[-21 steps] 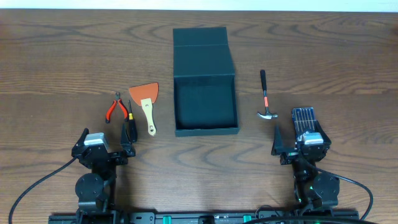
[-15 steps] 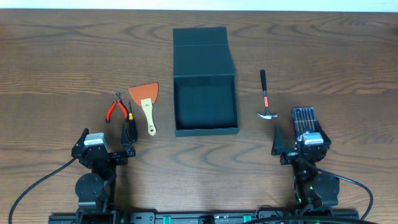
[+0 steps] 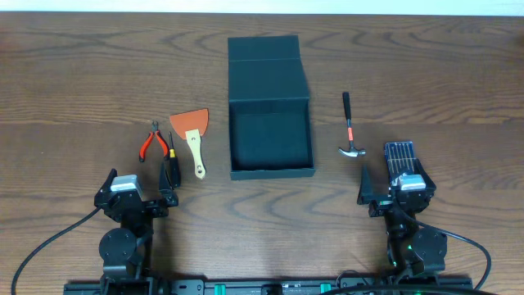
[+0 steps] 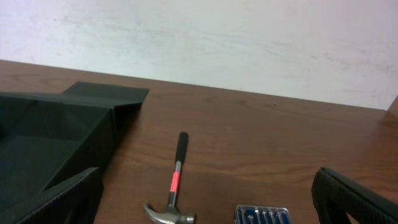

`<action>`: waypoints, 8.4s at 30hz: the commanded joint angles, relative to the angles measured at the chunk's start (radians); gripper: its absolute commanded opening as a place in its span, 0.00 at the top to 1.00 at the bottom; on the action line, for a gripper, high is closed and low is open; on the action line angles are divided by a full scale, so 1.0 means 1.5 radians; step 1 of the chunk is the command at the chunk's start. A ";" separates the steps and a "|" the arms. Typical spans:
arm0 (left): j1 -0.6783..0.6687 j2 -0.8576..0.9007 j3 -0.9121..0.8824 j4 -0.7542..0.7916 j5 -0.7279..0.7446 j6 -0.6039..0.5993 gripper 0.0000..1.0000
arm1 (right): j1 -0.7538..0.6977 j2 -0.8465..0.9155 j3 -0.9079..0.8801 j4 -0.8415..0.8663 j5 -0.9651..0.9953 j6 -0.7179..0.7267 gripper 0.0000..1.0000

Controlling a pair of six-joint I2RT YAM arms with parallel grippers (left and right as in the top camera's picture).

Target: Pack container

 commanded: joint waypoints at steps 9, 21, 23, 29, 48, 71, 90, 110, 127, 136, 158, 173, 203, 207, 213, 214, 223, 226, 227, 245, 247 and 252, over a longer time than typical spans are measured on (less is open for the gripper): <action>0.004 -0.004 -0.020 -0.011 -0.003 0.009 0.02 | 0.004 0.002 -0.003 -0.001 -0.005 -0.007 0.01; 0.004 -0.004 -0.020 -0.011 -0.003 0.009 0.01 | 0.004 0.002 -0.003 -0.001 -0.005 -0.007 0.01; 0.004 -0.004 -0.020 -0.011 -0.003 0.009 0.01 | 0.004 0.002 -0.003 -0.001 -0.005 -0.007 0.01; 0.004 -0.004 -0.020 -0.011 -0.003 0.009 0.01 | 0.004 0.002 -0.003 -0.001 -0.005 -0.007 0.01; 0.004 -0.004 -0.020 -0.011 -0.003 0.009 0.01 | 0.004 0.002 -0.003 -0.001 -0.005 -0.007 0.01; 0.004 -0.004 -0.020 -0.011 -0.003 0.009 0.01 | 0.004 0.002 -0.003 -0.001 -0.005 -0.007 0.01; 0.004 -0.004 -0.020 -0.011 -0.003 0.009 0.01 | 0.004 0.002 -0.003 -0.001 -0.005 -0.007 0.01; 0.003 -0.004 -0.020 -0.011 -0.003 0.009 0.01 | 0.004 0.002 -0.003 -0.001 -0.005 -0.007 0.01; 0.004 -0.004 -0.020 -0.011 -0.003 0.009 0.02 | 0.004 0.002 -0.003 -0.001 -0.004 -0.007 0.01; 0.004 -0.004 -0.020 -0.011 -0.003 0.009 0.01 | 0.004 0.018 0.020 0.013 0.019 0.006 0.01; 0.004 -0.004 -0.020 -0.011 -0.003 0.009 0.01 | 0.002 0.877 0.971 -0.573 -0.010 0.009 0.01; 0.004 -0.004 -0.020 -0.011 -0.003 0.009 0.01 | -0.001 1.059 1.012 -0.721 -0.019 0.011 0.01; 0.004 -0.004 -0.020 -0.011 -0.003 0.009 0.01 | -0.192 1.090 0.755 -0.593 0.002 -0.027 0.01; 0.004 -0.004 -0.020 -0.011 -0.003 0.009 0.01 | -0.216 1.090 0.755 -0.590 0.002 -0.028 0.01; 0.004 -0.004 -0.020 -0.011 -0.003 0.009 0.02 | -0.224 1.092 0.755 -0.585 0.003 -0.085 0.01; 0.004 -0.004 -0.020 -0.011 -0.003 0.009 0.02 | -0.224 1.093 0.755 -0.585 0.003 -0.098 0.01; 0.004 -0.004 -0.020 -0.011 -0.003 0.009 0.01 | -0.224 1.110 0.754 -0.573 0.003 -0.141 0.01; 0.004 -0.004 -0.020 -0.011 -0.003 0.009 0.01 | -0.224 1.125 0.754 -0.572 0.003 -0.141 0.01; 0.004 -0.004 -0.020 -0.011 -0.003 0.009 0.01 | -0.224 1.131 0.753 -0.569 0.002 -0.141 0.01; 0.004 -0.004 -0.020 -0.011 -0.003 0.009 0.01 | -0.224 1.227 0.738 -0.540 0.003 -0.100 0.01; 0.004 -0.004 -0.020 -0.011 -0.003 0.009 0.01 | -0.224 1.228 0.728 -0.531 0.003 -0.095 0.01; 0.004 -0.004 -0.020 -0.011 -0.003 0.009 0.01 | -0.224 1.228 0.711 -0.510 0.003 -0.081 0.01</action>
